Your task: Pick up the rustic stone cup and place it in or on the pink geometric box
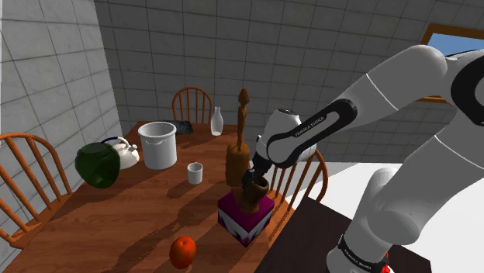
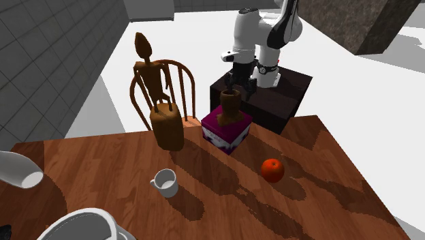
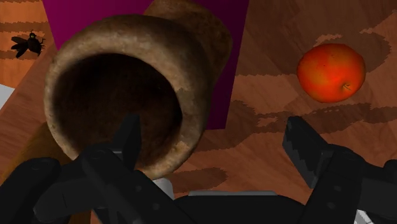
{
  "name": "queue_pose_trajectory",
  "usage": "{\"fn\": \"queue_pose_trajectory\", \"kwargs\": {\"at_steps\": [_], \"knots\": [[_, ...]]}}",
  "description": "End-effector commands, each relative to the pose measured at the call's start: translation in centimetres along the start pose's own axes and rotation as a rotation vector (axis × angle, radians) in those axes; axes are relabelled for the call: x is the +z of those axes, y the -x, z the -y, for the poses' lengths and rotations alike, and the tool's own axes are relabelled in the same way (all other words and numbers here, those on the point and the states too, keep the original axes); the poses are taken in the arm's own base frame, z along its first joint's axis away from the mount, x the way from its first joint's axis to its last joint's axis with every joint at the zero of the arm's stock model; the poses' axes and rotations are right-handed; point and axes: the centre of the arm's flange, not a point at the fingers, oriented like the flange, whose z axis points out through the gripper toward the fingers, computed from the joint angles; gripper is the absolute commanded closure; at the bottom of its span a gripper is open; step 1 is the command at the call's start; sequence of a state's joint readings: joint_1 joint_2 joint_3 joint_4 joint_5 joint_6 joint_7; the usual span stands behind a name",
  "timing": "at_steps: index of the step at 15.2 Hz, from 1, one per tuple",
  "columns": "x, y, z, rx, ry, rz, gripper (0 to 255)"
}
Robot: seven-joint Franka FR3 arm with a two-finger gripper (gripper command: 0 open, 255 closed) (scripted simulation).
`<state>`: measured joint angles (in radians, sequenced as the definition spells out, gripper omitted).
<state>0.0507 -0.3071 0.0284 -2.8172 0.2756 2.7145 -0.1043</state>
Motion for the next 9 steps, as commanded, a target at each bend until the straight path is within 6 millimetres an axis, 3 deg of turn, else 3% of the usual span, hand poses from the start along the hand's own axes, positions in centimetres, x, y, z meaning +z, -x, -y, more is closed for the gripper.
{"fn": "queue_pose_trajectory", "kwargs": {"at_steps": [1, 2, 9], "knots": [[-2.3, -0.1, 0.0, 0.0, 0.001, 0.001, 0], [-3.4, -0.1, 0.0, 0.0, 0.001, 0.001, 0], [-3.4, -0.1, 0.0, 0.0, 0.001, 0.001, 0]]}}
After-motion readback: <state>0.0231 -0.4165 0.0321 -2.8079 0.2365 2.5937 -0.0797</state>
